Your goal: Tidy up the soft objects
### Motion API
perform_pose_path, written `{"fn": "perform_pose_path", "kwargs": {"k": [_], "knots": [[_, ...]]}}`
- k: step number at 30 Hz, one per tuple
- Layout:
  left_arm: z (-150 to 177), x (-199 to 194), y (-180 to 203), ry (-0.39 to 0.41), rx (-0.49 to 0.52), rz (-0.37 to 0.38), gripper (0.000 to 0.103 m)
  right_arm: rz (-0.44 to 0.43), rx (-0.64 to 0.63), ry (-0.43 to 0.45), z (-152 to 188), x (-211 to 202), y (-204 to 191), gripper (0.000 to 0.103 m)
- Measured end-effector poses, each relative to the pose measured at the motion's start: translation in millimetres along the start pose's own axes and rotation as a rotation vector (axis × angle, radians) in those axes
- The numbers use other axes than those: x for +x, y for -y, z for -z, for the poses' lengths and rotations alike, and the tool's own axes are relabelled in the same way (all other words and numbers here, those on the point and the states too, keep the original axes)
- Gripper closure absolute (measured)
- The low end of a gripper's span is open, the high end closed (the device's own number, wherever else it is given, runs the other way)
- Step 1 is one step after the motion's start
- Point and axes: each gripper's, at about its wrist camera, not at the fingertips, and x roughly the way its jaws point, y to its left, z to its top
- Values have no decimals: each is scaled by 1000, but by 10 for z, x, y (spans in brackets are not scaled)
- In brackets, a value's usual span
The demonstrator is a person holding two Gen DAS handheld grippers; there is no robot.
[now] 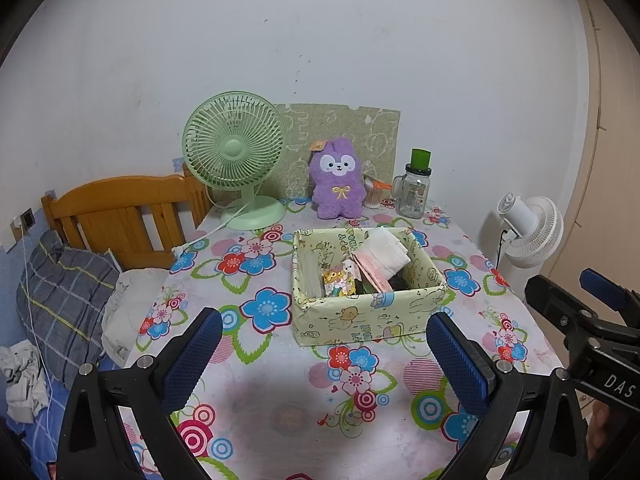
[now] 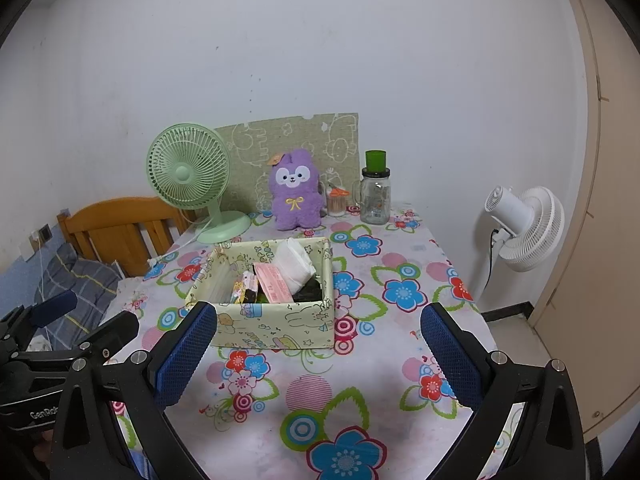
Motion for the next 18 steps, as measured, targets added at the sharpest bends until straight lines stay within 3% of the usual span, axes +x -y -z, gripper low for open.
{"fn": "perform_pose_path", "kwargs": {"k": [18], "knots": [[0, -74, 4, 22, 3, 15, 0, 3, 9, 10, -1, -40, 36, 0]]}}
